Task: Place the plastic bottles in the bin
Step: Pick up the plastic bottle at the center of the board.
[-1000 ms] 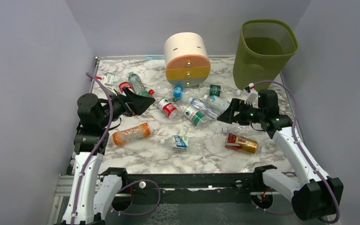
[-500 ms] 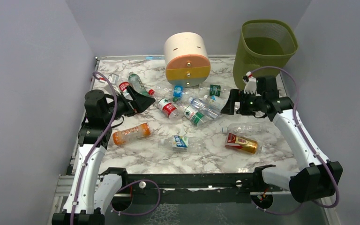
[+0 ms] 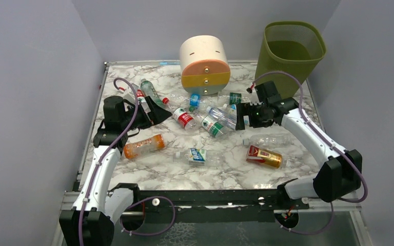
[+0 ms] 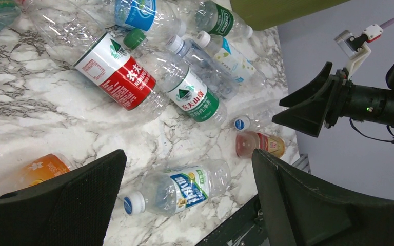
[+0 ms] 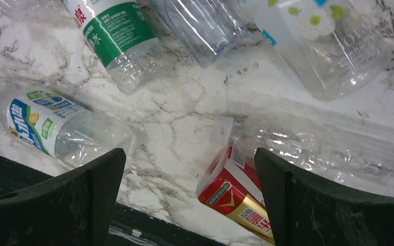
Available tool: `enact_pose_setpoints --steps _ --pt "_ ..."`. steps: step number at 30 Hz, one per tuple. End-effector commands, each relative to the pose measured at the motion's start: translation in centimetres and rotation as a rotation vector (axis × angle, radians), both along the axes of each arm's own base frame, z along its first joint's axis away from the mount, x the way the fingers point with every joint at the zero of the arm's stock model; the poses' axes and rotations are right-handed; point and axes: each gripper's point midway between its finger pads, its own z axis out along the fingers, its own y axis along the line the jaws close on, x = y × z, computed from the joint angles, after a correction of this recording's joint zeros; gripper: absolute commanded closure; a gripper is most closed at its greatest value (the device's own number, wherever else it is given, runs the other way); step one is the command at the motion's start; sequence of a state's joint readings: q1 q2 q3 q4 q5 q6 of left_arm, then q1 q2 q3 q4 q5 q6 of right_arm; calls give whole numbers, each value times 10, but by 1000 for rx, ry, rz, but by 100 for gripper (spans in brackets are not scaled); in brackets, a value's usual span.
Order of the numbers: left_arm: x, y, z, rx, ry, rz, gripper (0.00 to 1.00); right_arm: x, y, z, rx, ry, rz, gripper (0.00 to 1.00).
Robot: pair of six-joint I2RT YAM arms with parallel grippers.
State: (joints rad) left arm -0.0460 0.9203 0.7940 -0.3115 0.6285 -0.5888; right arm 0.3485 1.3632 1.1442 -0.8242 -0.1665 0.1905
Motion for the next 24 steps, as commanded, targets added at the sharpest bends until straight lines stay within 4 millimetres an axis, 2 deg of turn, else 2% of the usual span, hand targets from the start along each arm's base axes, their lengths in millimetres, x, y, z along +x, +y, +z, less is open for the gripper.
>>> enact_pose_setpoints --steps 1,8,14,18,24 --pt "6 -1 5 19 -60 -22 1 32 -4 -4 -92 -109 -34 1" --pt "8 0 4 16 -68 -7 1 69 -18 -20 -226 -172 -61 6" --pt "10 1 8 12 -78 0 1 102 -14 -24 -253 -216 -81 9" --pt "10 1 11 14 -86 -2 1 111 -14 -37 -280 -209 -84 12" --pt "10 1 12 17 -90 4 1 114 -11 -60 -289 -181 -65 14"
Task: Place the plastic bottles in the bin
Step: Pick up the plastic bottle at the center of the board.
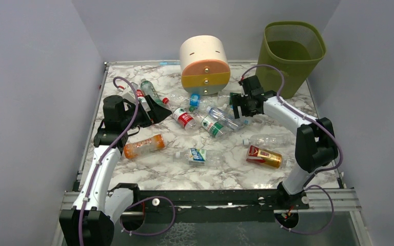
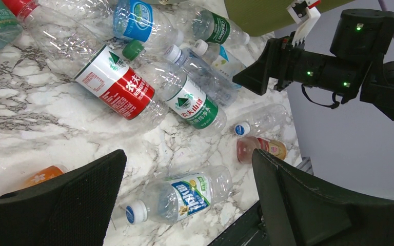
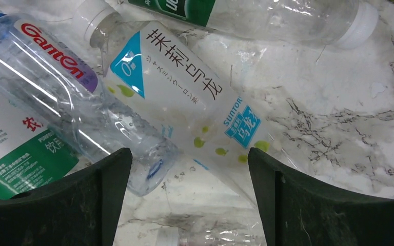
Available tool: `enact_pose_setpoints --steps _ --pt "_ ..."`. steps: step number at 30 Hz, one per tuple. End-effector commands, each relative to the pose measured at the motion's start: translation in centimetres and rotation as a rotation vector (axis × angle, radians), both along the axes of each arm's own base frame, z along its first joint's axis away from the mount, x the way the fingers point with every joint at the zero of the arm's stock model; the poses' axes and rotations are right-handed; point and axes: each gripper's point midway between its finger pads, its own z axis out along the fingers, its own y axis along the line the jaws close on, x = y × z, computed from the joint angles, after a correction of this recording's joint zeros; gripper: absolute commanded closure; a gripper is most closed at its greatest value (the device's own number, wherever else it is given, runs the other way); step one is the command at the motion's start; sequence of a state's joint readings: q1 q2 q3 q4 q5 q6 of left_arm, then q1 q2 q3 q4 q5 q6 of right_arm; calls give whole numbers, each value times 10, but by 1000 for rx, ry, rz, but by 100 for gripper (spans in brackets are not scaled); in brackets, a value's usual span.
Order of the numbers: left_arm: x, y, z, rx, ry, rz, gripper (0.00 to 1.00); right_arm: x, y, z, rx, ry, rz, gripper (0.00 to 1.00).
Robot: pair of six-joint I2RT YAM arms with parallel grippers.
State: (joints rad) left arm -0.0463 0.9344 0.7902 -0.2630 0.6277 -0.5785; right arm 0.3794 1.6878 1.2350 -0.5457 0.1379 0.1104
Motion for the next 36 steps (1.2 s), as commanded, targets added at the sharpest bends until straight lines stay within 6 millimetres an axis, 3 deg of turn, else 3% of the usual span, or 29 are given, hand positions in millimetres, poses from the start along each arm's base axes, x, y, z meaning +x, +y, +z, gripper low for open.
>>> enact_pose_setpoints --steps 1,8,12,14,18,26,36 --pt "3 1 9 11 -54 7 1 14 -1 -9 -25 -29 -2 14" --pt "3 2 4 12 -42 11 1 18 2 -17 -26 -16 3 26" --pt "3 2 5 11 -45 10 1 14 5 -20 -5 -3 13 28" --pt "3 2 4 11 -41 10 1 10 5 -23 0 9 18 26" --pt "4 1 4 11 -41 8 1 4 5 -31 -1 41 26 12" --pt "2 0 5 2 -38 0 1 1 5 -36 -8 62 33 13" --pt "-34 0 -9 -17 22 4 1 -6 -1 -44 -66 88 18 9"
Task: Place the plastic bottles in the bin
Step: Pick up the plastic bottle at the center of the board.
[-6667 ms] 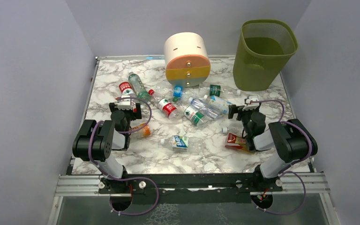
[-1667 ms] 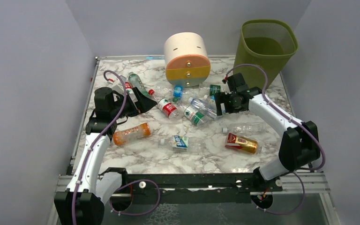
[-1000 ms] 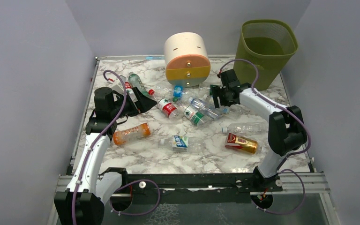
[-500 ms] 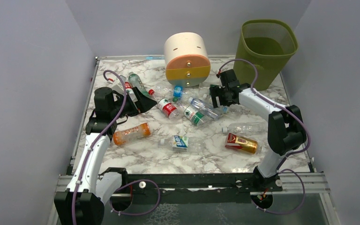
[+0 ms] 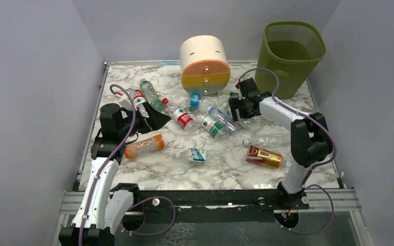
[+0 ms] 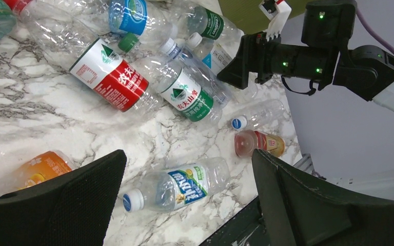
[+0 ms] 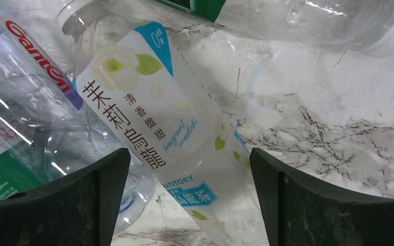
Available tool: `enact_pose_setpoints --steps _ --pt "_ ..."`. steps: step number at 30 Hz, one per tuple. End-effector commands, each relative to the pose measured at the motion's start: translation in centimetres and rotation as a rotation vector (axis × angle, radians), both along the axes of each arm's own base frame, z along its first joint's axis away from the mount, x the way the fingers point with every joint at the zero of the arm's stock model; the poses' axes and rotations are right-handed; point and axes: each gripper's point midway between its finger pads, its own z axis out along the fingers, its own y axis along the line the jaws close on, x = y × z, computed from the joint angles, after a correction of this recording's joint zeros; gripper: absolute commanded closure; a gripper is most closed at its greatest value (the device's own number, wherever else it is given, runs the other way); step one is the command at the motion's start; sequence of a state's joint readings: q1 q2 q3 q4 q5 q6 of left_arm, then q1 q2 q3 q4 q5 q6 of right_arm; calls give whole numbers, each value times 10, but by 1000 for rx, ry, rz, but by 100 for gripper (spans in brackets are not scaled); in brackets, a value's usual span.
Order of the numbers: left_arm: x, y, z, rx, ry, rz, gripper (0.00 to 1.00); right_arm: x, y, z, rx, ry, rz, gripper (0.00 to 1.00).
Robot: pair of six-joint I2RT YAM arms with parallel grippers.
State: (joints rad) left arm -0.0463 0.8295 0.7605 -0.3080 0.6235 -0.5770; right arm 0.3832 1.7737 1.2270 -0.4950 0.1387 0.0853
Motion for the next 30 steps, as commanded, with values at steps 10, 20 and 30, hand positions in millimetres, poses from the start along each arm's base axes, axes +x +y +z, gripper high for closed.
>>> enact_pose_setpoints --steps 10,20,30 --pt "-24 -2 -35 -23 89 -4 1 -14 0 -18 -56 64 7 14" --pt "-19 -1 -38 -13 87 -3 1 -24 4 -9 -72 59 27 34" --pt "-16 -1 -34 -11 78 1 1 -23 15 35 1 -18 55 52"
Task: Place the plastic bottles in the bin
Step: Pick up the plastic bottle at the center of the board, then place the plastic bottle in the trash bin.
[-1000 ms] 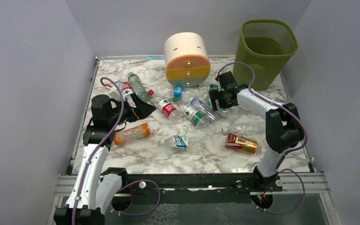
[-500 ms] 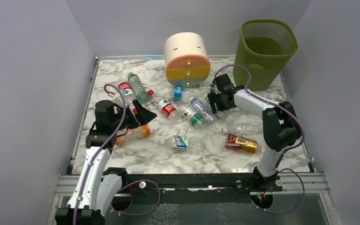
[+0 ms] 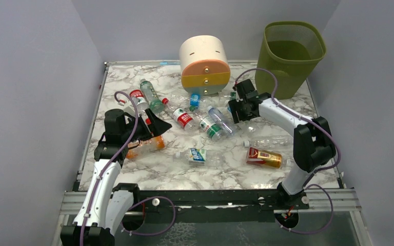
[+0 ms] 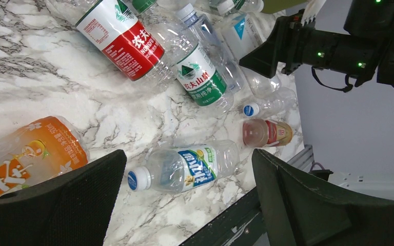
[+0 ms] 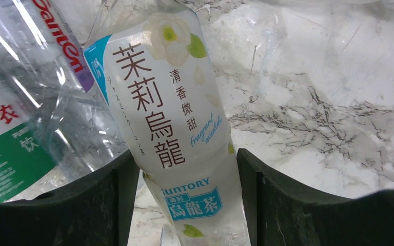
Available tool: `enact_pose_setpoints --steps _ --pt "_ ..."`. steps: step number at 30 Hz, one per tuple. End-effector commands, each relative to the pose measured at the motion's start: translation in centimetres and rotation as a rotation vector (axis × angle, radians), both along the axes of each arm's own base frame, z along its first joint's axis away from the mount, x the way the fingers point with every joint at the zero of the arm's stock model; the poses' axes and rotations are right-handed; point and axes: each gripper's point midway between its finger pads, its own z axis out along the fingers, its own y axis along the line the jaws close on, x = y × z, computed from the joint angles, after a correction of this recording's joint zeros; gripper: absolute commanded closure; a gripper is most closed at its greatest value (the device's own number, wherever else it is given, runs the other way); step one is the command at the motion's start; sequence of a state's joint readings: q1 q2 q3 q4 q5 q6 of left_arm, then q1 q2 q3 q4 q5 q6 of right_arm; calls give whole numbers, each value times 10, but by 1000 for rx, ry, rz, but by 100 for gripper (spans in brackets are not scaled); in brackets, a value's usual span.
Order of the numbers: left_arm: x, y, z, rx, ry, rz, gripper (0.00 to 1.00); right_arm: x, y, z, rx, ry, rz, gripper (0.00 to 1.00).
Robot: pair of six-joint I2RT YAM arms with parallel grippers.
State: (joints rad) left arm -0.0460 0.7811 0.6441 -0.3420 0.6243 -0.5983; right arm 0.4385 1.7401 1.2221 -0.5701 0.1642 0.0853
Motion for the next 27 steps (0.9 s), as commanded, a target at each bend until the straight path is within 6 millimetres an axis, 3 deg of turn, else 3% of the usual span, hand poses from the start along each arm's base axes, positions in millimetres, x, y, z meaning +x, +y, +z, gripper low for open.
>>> enact_pose_setpoints --steps 1,7,15,27 --pt "4 -1 8 0 -36 -8 1 0 7 35 51 -59 13 52" --pt "3 0 8 7 -37 -7 1 -2 15 70 123 -112 31 54" --pt "6 1 9 15 -44 2 1 1 20 141 207 -258 37 54" --pt "26 -1 20 4 -79 -3 1 38 40 254 326 -445 19 54"
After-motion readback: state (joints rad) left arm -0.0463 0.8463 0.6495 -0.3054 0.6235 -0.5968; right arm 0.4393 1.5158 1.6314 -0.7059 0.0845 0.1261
